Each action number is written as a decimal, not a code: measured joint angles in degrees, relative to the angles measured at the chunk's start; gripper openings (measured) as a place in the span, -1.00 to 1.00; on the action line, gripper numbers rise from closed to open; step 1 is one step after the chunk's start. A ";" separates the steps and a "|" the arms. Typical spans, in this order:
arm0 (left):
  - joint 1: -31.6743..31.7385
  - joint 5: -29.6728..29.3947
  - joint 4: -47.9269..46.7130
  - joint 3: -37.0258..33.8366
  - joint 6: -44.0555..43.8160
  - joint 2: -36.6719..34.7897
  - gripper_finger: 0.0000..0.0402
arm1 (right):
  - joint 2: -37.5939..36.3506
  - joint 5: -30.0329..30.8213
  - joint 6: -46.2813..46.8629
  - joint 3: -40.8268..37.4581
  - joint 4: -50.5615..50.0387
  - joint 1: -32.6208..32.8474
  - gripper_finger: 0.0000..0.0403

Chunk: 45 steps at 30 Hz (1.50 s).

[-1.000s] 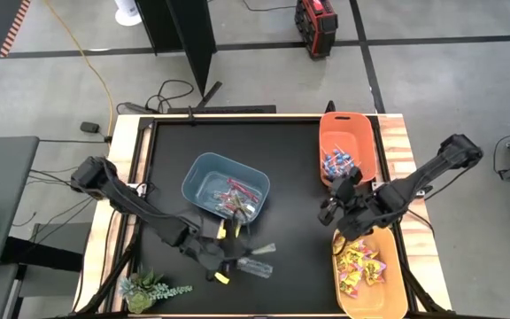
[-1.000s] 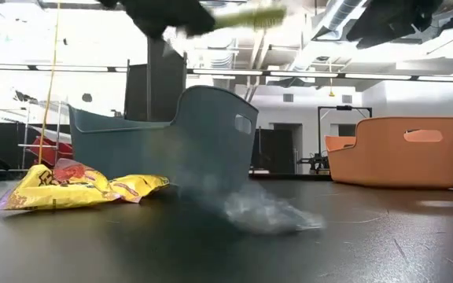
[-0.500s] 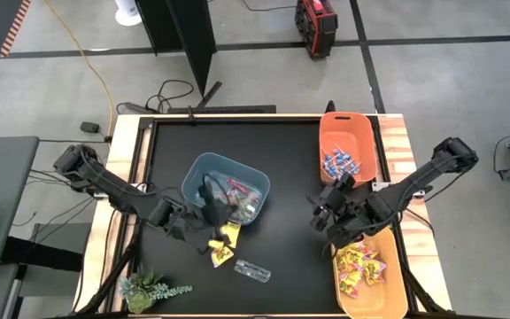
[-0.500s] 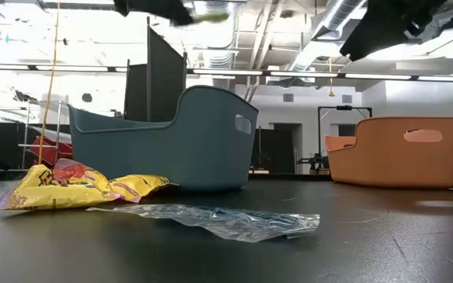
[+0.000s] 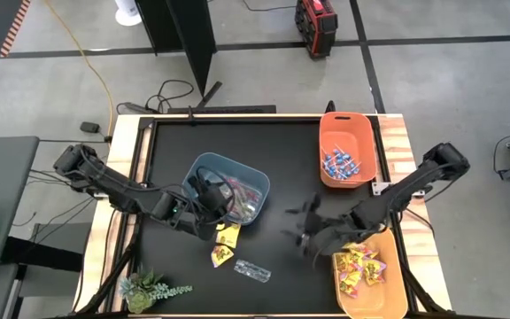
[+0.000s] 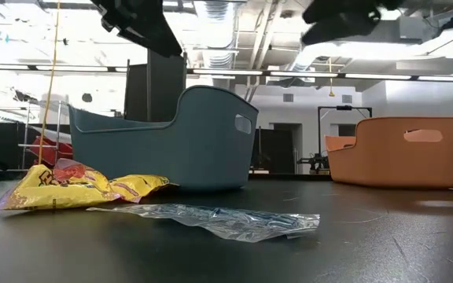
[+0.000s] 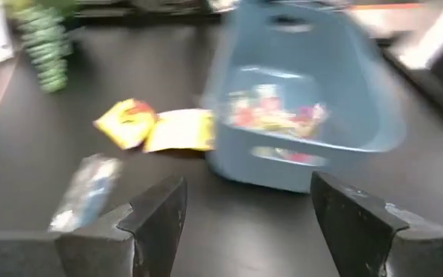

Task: Sort candy
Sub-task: Put the transparent candy into the blue bin

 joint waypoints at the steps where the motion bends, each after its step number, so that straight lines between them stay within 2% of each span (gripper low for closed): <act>1: -0.33 1.22 -0.25 0.00 -0.27 -0.02 0.13 | 1.45 -2.61 -1.67 -0.01 2.33 0.00 0.45; 5: -2.94 6.79 -0.54 0.00 -1.25 0.00 0.25 | 7.70 -10.99 -6.25 1.71 8.87 0.06 0.45; 13: -10.96 16.97 -1.00 -0.24 -4.96 -0.02 0.21 | 22.47 -17.58 -8.42 10.83 9.83 0.02 0.45; 18: -15.04 17.08 -1.99 -3.10 -11.54 0.00 0.18 | 31.47 -20.73 -8.43 17.82 9.42 0.15 0.45; 24: -17.19 15.86 -1.50 -6.28 -18.51 0.00 0.15 | 39.41 -21.40 -3.87 25.75 -0.20 -0.07 0.45; 28: -17.39 15.29 -1.50 -7.13 -20.90 0.02 0.15 | 42.47 -21.36 -0.79 28.22 -5.31 -0.47 0.44; 32: -17.39 15.23 -1.37 -7.13 -21.73 0.00 0.15 | 43.49 -22.09 -0.63 28.74 -5.99 -0.89 0.36; 36: -17.39 15.19 -1.26 -7.13 -21.88 0.00 0.15 | 43.27 -22.67 -0.76 28.68 -6.45 -1.07 0.08; 43: -17.39 14.88 -1.24 -7.13 -22.66 0.00 0.15 | 42.79 -22.52 -2.44 28.55 -7.52 -1.14 -0.84; 45: -17.39 14.94 -1.24 -7.13 -23.55 0.00 0.15 | 42.02 -22.41 -4.04 28.46 -7.67 -1.14 -0.93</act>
